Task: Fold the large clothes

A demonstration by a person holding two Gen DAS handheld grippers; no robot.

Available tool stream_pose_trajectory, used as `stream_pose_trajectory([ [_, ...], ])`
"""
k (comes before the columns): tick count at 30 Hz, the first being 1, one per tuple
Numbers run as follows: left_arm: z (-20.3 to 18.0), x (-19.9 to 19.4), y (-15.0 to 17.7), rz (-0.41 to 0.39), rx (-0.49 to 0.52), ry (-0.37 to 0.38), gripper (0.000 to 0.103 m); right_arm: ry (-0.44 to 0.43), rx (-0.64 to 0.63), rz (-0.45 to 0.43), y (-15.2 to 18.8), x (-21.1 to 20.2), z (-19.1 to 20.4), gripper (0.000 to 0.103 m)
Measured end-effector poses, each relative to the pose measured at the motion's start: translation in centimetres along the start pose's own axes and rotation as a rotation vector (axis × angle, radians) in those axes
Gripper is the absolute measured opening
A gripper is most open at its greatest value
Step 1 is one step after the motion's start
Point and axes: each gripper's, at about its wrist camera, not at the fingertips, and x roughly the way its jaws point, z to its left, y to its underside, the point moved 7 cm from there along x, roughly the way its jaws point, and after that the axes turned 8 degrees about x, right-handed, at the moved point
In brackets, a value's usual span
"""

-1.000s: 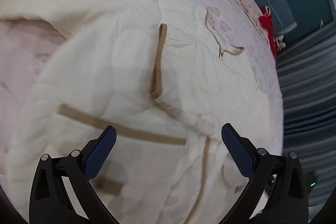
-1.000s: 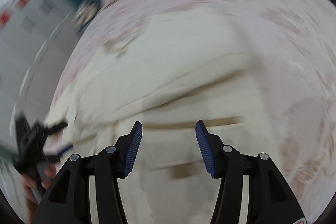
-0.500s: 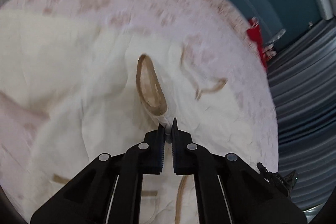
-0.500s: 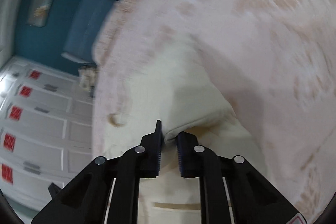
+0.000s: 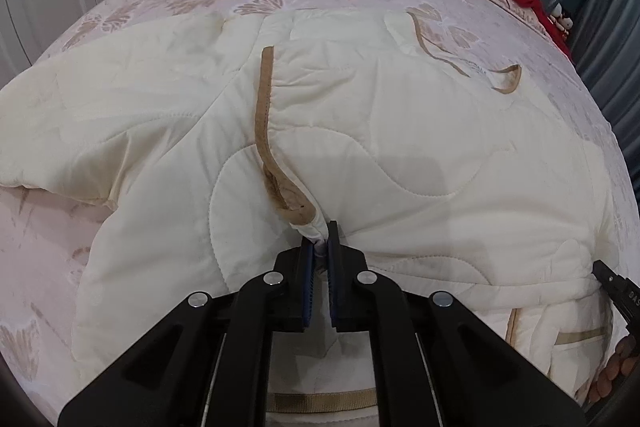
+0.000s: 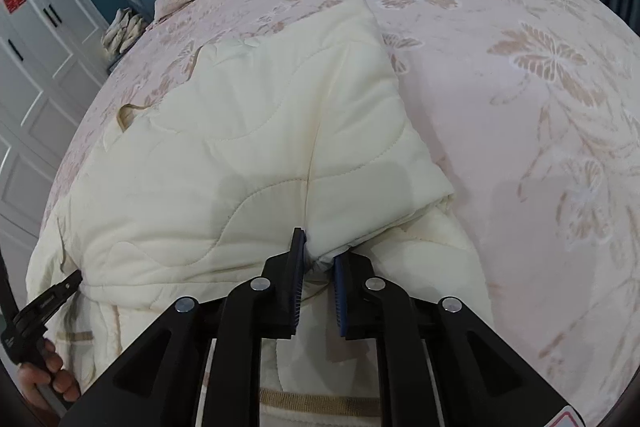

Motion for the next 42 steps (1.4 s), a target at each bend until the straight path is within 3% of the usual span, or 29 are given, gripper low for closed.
stream_pose_trajectory([
  [2, 0.2, -0.6, -0.1, 0.000, 0.012, 0.006, 0.006, -0.017, 0.021, -0.001, -0.3, -1.3, -0.3, 0.018],
  [3, 0.0, -1.3, 0.0, 0.001, 0.026, 0.004, 0.009, -0.036, 0.038, -0.004, -0.4, -2.1, -0.4, 0.024],
  [5, 0.1, -2.6, 0.5, 0.008, 0.022, 0.006, 0.016, -0.027, 0.044, -0.018, -0.2, -4.0, -2.2, 0.026],
  [7, 0.8, -4.9, 0.7, -0.026, 0.003, 0.010, 0.035, 0.012, 0.002, -0.067, -0.2, -6.1, -3.1, 0.026],
  [8, 1.2, -6.4, 0.3, -0.061, -0.008, 0.005, 0.038, 0.035, -0.038, -0.103, -0.6, -7.3, -2.9, 0.026],
  [11, 0.9, -9.4, -1.5, -0.133, -0.009, -0.013, 0.039, 0.094, -0.132, -0.127, -1.4, -8.3, -1.6, 0.025],
  [12, 0.3, -9.8, -2.2, -0.143, 0.000, -0.007, 0.039, 0.104, -0.157, -0.124, -1.7, -8.0, -0.8, 0.020],
  [14, -1.9, -9.7, -3.6, -0.151, 0.047, 0.006, 0.039, 0.112, -0.214, -0.123, -2.2, -6.8, 1.0, 0.012],
  [17, -5.0, -6.8, -4.0, -0.131, 0.147, -0.042, 0.039, 0.159, -0.289, -0.098, -2.2, -4.3, 2.4, 0.007],
  [23, -5.4, 0.2, -1.1, -0.022, 0.181, -0.117, 0.038, 0.248, -0.271, -0.049, -0.9, 0.0, -1.3, 0.000],
  [32, -5.3, 1.5, 0.3, -0.106, 0.226, -0.171, 0.039, 0.277, -0.289, -0.135, 0.2, 1.7, -1.7, 0.000],
  [35, -5.6, 1.3, 0.2, -0.121, 0.234, -0.182, 0.039, 0.256, -0.276, -0.141, 0.0, 1.7, -1.9, 0.000],
  [38, -5.4, 0.4, 0.0, -0.130, 0.206, -0.145, 0.041, 0.166, -0.212, -0.118, -0.5, 1.2, -2.4, 0.000],
  [39, -5.0, -0.3, -0.2, -0.130, 0.186, -0.123, 0.047, 0.140, -0.192, -0.102, -0.7, 0.7, -2.5, 0.001],
  [40, -4.6, -1.0, -0.4, -0.134, 0.171, -0.115, 0.056, 0.118, -0.170, -0.080, -1.1, 0.0, -2.6, 0.002],
  [41, -3.8, -2.4, -0.9, -0.156, 0.140, -0.100, 0.060, 0.107, -0.162, -0.068, -1.2, -0.5, -2.4, 0.012],
  [42, -3.3, -3.3, -1.3, -0.177, 0.122, -0.086, 0.067, 0.091, -0.156, -0.059, -1.6, -1.4, -2.0, 0.038],
])
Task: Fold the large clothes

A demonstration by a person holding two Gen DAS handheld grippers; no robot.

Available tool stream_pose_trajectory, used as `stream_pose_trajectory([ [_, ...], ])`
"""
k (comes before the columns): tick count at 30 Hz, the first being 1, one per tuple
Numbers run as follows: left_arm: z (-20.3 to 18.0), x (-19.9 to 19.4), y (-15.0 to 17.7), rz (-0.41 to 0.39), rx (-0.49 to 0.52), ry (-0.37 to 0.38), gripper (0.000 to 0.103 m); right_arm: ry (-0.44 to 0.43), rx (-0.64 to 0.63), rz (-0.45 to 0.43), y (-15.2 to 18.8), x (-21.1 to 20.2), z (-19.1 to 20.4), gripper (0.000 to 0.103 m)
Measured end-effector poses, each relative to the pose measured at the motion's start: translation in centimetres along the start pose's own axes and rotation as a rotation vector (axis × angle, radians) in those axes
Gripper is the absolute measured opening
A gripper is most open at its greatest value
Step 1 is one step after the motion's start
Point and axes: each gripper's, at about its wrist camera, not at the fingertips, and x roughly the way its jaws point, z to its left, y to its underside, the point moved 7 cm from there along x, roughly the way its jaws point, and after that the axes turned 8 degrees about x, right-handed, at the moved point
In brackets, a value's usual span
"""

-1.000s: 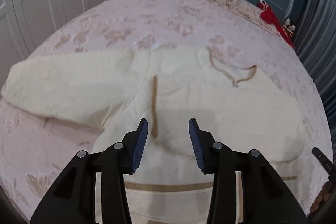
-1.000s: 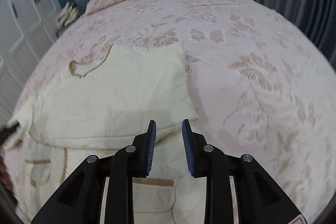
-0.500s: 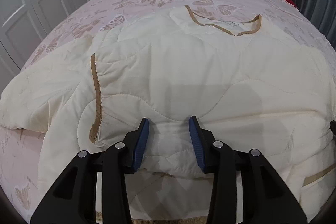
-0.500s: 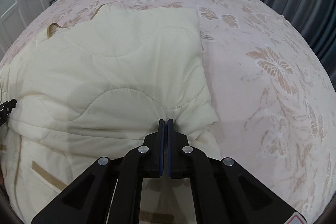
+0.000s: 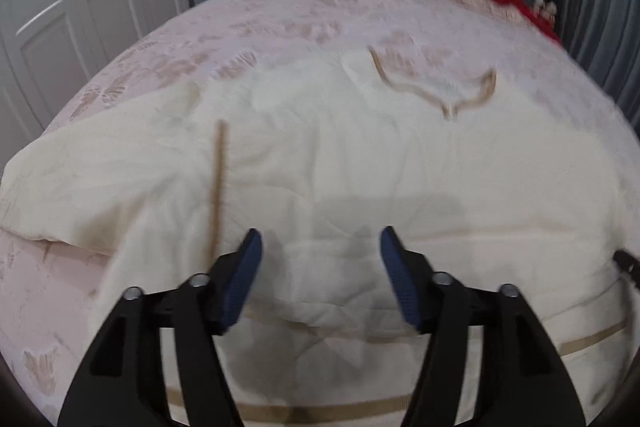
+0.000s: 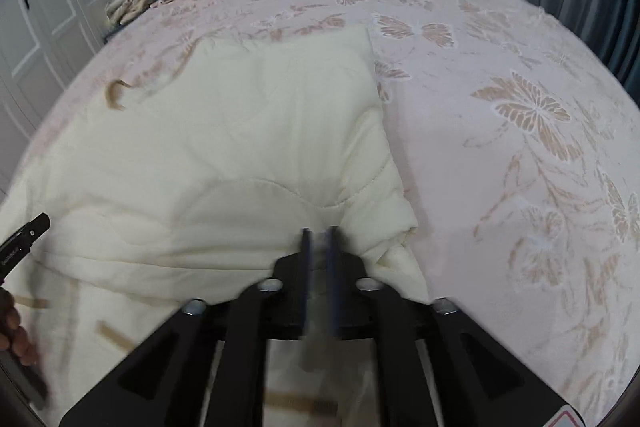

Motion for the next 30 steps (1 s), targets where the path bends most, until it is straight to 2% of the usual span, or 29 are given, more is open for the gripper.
stream_pose_trajectory([
  [1, 1.2, -1.2, -1.2, -0.038, -0.030, 0.016, 0.076, -0.015, 0.002, -0.019, -0.8, -1.0, 0.5, 0.053],
  [2, 1.7, -1.6, -1.8, -0.049, -0.042, 0.016, 0.081, -0.013, 0.005, -0.059, -1.5, -1.8, 0.9, 0.076],
  [3, 2.4, -1.8, -2.7, -0.056, -0.056, 0.014, 0.087, -0.003, 0.002, -0.109, -2.4, -2.7, 1.4, 0.078],
  [4, 3.1, -1.7, -3.9, -0.058, -0.074, 0.023, 0.087, 0.004, -0.017, -0.154, -3.5, -3.4, 2.2, 0.078],
  [7, 3.9, 0.1, -6.6, -0.029, -0.100, 0.035, 0.087, -0.017, -0.098, -0.171, -6.5, -3.2, 5.7, 0.078],
  [8, 3.8, 1.1, -7.2, -0.009, -0.097, 0.044, 0.087, -0.027, -0.115, -0.168, -7.4, -2.6, 7.0, 0.077],
  [10, 3.1, 3.1, -7.8, 0.040, -0.076, 0.048, 0.087, -0.047, -0.148, -0.121, -8.4, -0.3, 9.3, 0.056],
  [11, 2.6, 3.9, -7.8, 0.055, -0.067, 0.057, 0.087, -0.046, -0.157, -0.089, -8.5, 1.0, 10.0, 0.035],
  [12, 1.9, 5.2, -7.8, 0.079, -0.055, 0.066, 0.085, -0.049, -0.161, -0.048, -8.4, 2.5, 10.9, 0.020],
  [14, 0.9, 6.7, -7.2, 0.109, -0.031, 0.077, 0.080, -0.078, -0.152, 0.008, -8.0, 4.5, 12.1, 0.012],
  [16, 0.0, 8.1, -6.3, 0.128, 0.013, 0.053, 0.079, -0.068, -0.171, 0.053, -7.2, 6.7, 13.1, 0.012],
  [19, -0.3, 9.3, -5.2, 0.128, 0.057, 0.035, 0.081, -0.042, -0.196, 0.067, -7.0, 8.7, 12.6, 0.008],
  [24, -0.2, 9.8, -4.3, 0.073, 0.078, 0.032, 0.085, 0.004, -0.113, 0.029, -8.5, 9.0, 8.3, 0.006],
  [28, -0.3, 9.9, -4.2, 0.042, 0.080, 0.019, 0.087, -0.047, -0.009, 0.012, -8.6, 9.8, 5.3, 0.000],
  [30, -0.3, 10.0, -4.2, 0.031, 0.078, 0.019, 0.087, -0.043, -0.021, -0.014, -8.3, 9.9, 5.5, 0.000],
])
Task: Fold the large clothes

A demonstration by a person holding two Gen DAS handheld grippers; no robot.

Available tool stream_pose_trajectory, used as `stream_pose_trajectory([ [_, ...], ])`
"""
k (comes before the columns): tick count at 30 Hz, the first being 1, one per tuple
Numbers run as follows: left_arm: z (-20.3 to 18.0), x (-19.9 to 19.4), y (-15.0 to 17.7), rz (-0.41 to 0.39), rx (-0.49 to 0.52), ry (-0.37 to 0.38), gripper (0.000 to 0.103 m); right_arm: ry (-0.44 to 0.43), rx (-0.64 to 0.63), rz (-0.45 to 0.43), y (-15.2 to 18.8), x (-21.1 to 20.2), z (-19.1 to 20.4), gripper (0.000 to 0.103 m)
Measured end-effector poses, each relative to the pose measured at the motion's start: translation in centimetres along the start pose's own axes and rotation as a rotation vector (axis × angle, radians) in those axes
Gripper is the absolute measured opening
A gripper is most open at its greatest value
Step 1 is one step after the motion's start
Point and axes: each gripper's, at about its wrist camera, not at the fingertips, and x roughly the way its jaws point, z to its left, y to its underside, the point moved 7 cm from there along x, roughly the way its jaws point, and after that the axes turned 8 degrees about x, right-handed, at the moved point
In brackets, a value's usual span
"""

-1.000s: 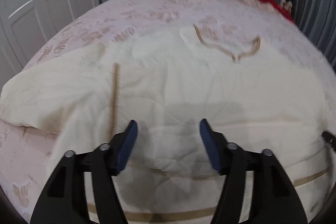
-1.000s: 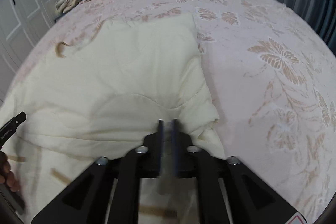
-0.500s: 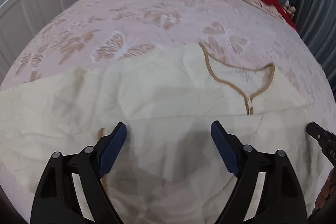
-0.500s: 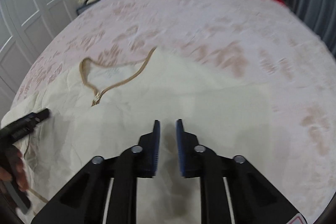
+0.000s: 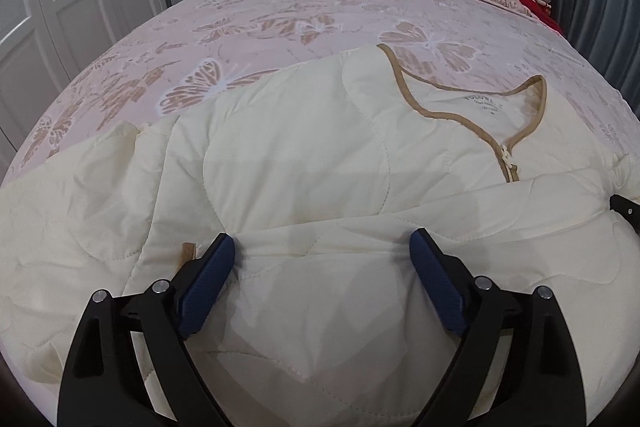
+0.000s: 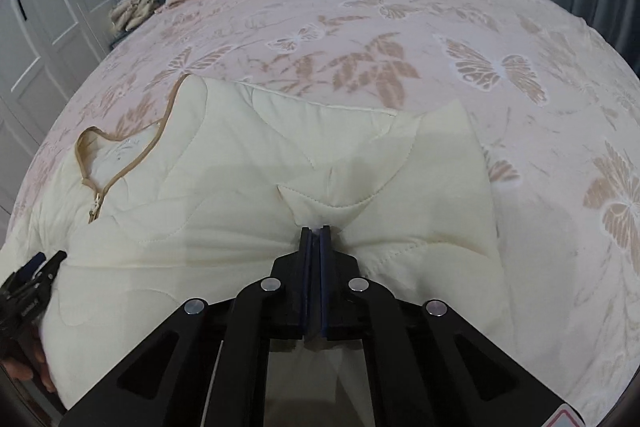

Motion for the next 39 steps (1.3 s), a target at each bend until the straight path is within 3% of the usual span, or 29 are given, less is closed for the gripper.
stream_pose_trajectory([
  [6, -0.1, 0.2, 0.0, -0.017, 0.004, -0.015, 0.088, 0.056, -0.049, -0.050, 0.4, 0.3, 0.6, 0.000],
  [10, 0.0, 0.0, -0.1, -0.019, 0.005, -0.017, 0.088, 0.075, -0.057, -0.033, 0.3, 0.2, 0.6, 0.000],
  [13, 0.4, -1.4, -0.4, -0.016, -0.009, -0.014, 0.087, 0.156, -0.072, 0.010, 0.6, -2.0, 2.4, 0.004],
  [18, 3.2, -6.8, 1.8, -0.026, -0.112, 0.034, 0.087, -0.011, -0.130, 0.028, 5.2, -7.5, 9.6, 0.008],
  [23, 10.9, -12.3, 6.8, -0.017, -0.268, 0.020, 0.088, -0.149, -0.230, 0.120, 12.3, -9.1, 18.1, 0.008],
  [27, 20.0, -13.5, 11.1, 0.033, -0.469, -0.011, 0.089, -0.168, -0.293, 0.163, 16.0, -8.2, 22.6, 0.008],
  [30, 28.8, -13.9, 14.4, 0.042, -0.657, -0.069, 0.089, -0.105, -0.312, 0.154, 17.3, -6.8, 23.4, 0.008],
  [33, 35.0, -13.8, 16.3, 0.021, -0.787, -0.105, 0.089, -0.086, -0.308, 0.134, 17.6, -6.1, 23.3, 0.008],
  [35, 37.9, -13.2, 17.4, 0.022, -0.854, -0.123, 0.089, -0.070, -0.328, 0.117, 17.8, -6.1, 23.4, 0.008],
  [38, 41.0, -11.8, 18.6, -0.018, -1.001, -0.079, 0.088, -0.051, -0.366, 0.095, 18.0, -6.4, 23.7, 0.008],
  [39, 41.3, -11.9, 18.5, -0.030, -1.013, -0.087, 0.083, -0.047, -0.366, 0.098, 18.0, -6.6, 23.6, 0.009],
])
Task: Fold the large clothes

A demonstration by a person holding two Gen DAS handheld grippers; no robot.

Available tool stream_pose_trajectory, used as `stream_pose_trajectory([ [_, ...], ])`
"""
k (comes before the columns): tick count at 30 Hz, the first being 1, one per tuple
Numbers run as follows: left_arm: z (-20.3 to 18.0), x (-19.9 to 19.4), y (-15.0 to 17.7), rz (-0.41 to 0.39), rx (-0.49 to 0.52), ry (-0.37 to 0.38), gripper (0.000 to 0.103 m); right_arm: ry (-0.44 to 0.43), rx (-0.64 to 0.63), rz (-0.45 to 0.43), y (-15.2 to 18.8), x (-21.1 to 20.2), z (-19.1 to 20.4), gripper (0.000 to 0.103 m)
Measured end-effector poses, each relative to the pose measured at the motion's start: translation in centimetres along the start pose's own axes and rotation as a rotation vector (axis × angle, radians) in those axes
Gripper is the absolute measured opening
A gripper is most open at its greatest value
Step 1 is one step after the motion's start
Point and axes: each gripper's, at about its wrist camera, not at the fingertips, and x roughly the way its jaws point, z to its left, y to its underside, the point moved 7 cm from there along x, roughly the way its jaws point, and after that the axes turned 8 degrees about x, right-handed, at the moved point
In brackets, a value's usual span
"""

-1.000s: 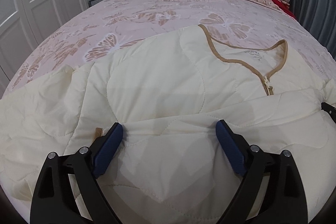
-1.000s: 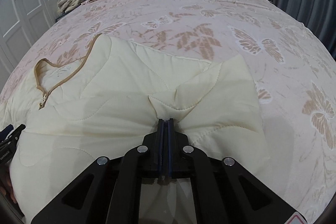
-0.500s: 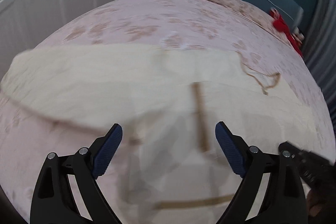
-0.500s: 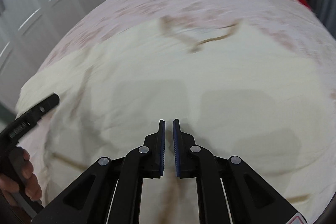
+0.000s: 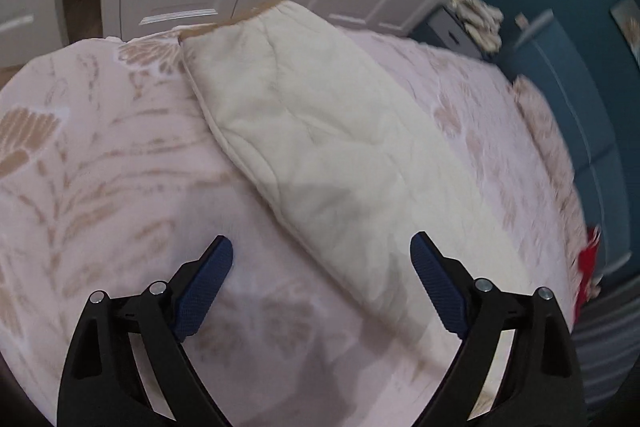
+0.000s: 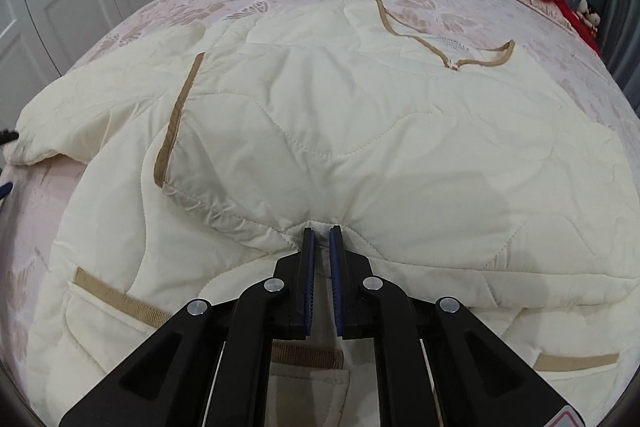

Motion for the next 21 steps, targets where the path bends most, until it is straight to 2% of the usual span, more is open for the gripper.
stream_pose_trajectory([
  [1, -0.6, 0.0, -0.5, -0.013, 0.015, 0.000, 0.058, 0.000, 0.004, 0.007, 0.1, -0.4, -0.1, 0.009],
  [2, -1.6, 0.4, -0.8, 0.009, 0.044, 0.019, 0.042, -0.006, 0.020, 0.017, 0.2, -1.0, -0.1, 0.011],
  [3, -2.7, 0.6, -0.9, 0.033, 0.059, 0.028, 0.019, -0.020, 0.043, 0.024, 0.5, -1.8, -0.3, 0.019],
  [4, -3.7, 0.4, -1.0, 0.030, 0.070, 0.042, 0.006, -0.043, 0.067, 0.026, 0.9, -2.6, -0.5, 0.025],
  [5, -5.4, -0.4, -1.4, 0.010, 0.103, 0.060, 0.006, -0.054, 0.080, 0.024, 1.2, -3.3, -0.7, 0.037],
  [6, -7.5, -1.6, -1.7, -0.019, 0.157, 0.075, 0.005, -0.057, 0.090, 0.016, 1.6, -4.2, -1.0, 0.041],
  [9, -14.1, -5.9, -1.4, -0.104, 0.318, 0.121, 0.004, -0.053, 0.087, -0.004, 3.5, -7.0, -2.2, 0.042],
  [12, -24.5, -11.8, 1.5, -0.169, 0.516, 0.256, 0.004, -0.040, 0.086, -0.011, 5.4, -9.2, -4.0, 0.045],
  [15, -34.0, -16.0, 7.7, -0.172, 0.709, 0.389, 0.004, -0.027, 0.117, -0.009, 6.7, -10.8, -6.3, 0.045],
  [18, -40.2, -18.1, 15.6, -0.104, 0.852, 0.504, 0.005, -0.010, 0.174, -0.012, 8.0, -12.4, -9.3, 0.046],
  [20, -43.5, -17.6, 23.0, 0.014, 0.928, 0.566, 0.008, -0.002, 0.206, -0.014, 8.8, -13.2, -11.0, 0.047],
  [21, -44.1, -16.5, 26.8, 0.094, 0.952, 0.567, 0.022, 0.006, 0.219, -0.014, 9.3, -13.5, -11.9, 0.048],
])
